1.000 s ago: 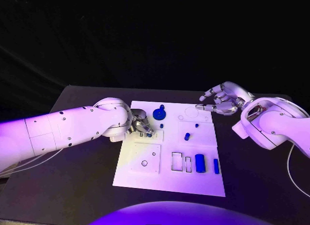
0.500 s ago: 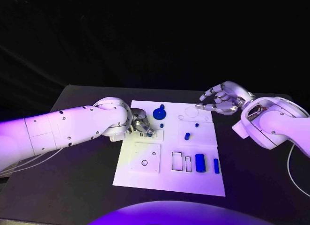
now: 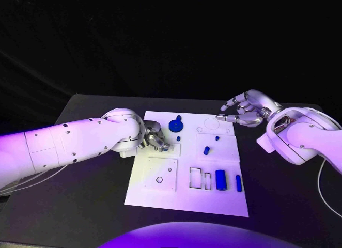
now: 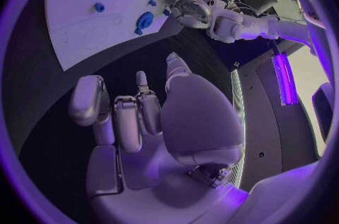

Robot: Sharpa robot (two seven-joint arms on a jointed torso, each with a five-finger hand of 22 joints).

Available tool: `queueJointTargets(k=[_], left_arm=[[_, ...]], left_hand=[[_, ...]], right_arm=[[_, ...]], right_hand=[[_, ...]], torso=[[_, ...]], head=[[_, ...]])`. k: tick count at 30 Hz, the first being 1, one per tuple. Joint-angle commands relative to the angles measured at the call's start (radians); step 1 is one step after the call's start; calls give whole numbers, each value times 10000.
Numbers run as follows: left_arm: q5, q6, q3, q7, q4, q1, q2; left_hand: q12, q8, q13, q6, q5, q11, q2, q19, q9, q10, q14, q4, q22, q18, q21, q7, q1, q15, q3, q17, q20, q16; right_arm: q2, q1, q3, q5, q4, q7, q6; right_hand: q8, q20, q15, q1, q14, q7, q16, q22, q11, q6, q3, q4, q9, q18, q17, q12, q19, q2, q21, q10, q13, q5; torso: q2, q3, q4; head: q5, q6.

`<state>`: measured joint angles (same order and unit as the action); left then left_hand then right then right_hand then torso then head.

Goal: Assemble the parts on the task board

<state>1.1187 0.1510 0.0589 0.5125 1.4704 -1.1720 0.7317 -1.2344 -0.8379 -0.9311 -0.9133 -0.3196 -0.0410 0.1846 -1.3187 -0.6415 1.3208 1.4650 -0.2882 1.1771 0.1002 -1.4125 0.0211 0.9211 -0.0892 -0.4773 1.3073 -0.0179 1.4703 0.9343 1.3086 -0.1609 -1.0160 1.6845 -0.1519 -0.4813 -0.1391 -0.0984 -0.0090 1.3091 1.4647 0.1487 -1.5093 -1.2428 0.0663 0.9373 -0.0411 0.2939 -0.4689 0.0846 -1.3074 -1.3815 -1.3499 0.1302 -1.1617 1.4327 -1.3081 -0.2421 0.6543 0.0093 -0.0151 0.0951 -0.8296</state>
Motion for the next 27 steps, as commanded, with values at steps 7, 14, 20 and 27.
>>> queueJointTargets(k=[7,14,20,27], left_arm=[[-121,253,-336,61,395,-158,235],[-361,165,-604,80,453,-633,385],[-344,238,-675,77,-214,-1101,299],[2,553,-631,15,-1283,-1258,-167]], left_hand=[[74,-4,220,22,104,-25,38,-38,7,-39,518,-22,-64,-165,98,22,120,-63,196,301,-12,28],[554,74,1062,387,80,67,18,263,-15,-577,501,-30,-514,-77,323,133,254,-7,455,271,-48,12],[881,894,1755,1228,6,405,-75,473,391,-1079,481,-32,-813,-29,521,539,662,272,741,245,-280,5],[880,1078,1820,1242,-5,476,-95,489,535,-1155,476,-24,-839,-18,543,612,810,338,814,235,-351,4]], right_arm=[[0,-10,0,-99,-8,90,-81],[-10,-18,0,-96,-61,102,-95],[-20,-21,0,-94,-85,92,-87],[-27,-21,0,-94,-76,91,-89]], right_hand=[[-63,27,-18,-101,612,-50,37,9,-53,-29,-52,6,-12,129,-481,43,6,-13,33,-51,-717,-37],[-63,27,-18,-101,612,-50,37,9,-53,-29,-52,6,-12,129,-481,43,6,-13,33,-51,-717,-37],[-66,28,-18,-131,615,-50,35,2,-53,-34,-76,5,-13,127,-492,44,-1,-18,29,-51,-716,-39],[-67,28,-18,-135,615,-51,35,-4,-53,-36,-80,2,-14,125,-493,45,-6,-21,23,-51,-715,-40]], torso=[[-11,-3,2],[-6,-1,-1],[-6,9,10],[27,-18,8]], head=[[42,33],[50,100],[61,158],[59,196]])
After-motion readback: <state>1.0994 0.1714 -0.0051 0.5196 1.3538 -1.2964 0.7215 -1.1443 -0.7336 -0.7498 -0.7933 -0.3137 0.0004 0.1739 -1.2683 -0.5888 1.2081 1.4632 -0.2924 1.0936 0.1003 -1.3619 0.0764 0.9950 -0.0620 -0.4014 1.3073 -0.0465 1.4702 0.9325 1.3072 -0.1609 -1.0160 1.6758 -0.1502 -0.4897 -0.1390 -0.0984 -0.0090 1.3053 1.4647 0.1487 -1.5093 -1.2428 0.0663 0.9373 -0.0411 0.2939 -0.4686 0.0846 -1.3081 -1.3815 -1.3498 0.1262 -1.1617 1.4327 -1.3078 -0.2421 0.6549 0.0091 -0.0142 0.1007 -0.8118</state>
